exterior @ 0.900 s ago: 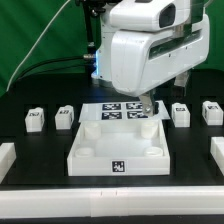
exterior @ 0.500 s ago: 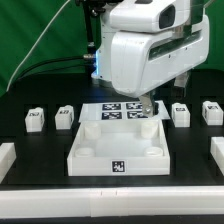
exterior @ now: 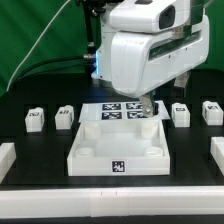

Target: Assemble one leg

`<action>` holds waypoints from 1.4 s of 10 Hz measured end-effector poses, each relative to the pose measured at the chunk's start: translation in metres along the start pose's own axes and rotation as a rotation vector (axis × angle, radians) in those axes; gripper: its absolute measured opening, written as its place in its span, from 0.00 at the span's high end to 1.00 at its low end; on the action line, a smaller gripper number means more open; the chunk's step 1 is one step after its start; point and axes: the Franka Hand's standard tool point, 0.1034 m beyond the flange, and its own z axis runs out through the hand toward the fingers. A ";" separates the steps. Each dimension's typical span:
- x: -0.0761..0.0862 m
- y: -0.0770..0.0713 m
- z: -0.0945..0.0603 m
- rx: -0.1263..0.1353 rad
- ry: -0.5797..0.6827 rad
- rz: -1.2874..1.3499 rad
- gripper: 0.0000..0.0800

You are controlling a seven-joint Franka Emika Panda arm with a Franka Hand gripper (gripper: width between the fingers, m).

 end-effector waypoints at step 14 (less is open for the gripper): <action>-0.066 -0.040 0.031 0.020 -0.016 -0.255 0.19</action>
Offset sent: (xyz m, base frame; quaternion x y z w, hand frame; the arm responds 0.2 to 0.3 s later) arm -0.0279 -0.0065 -0.0116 0.0016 0.0282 -0.0593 0.9978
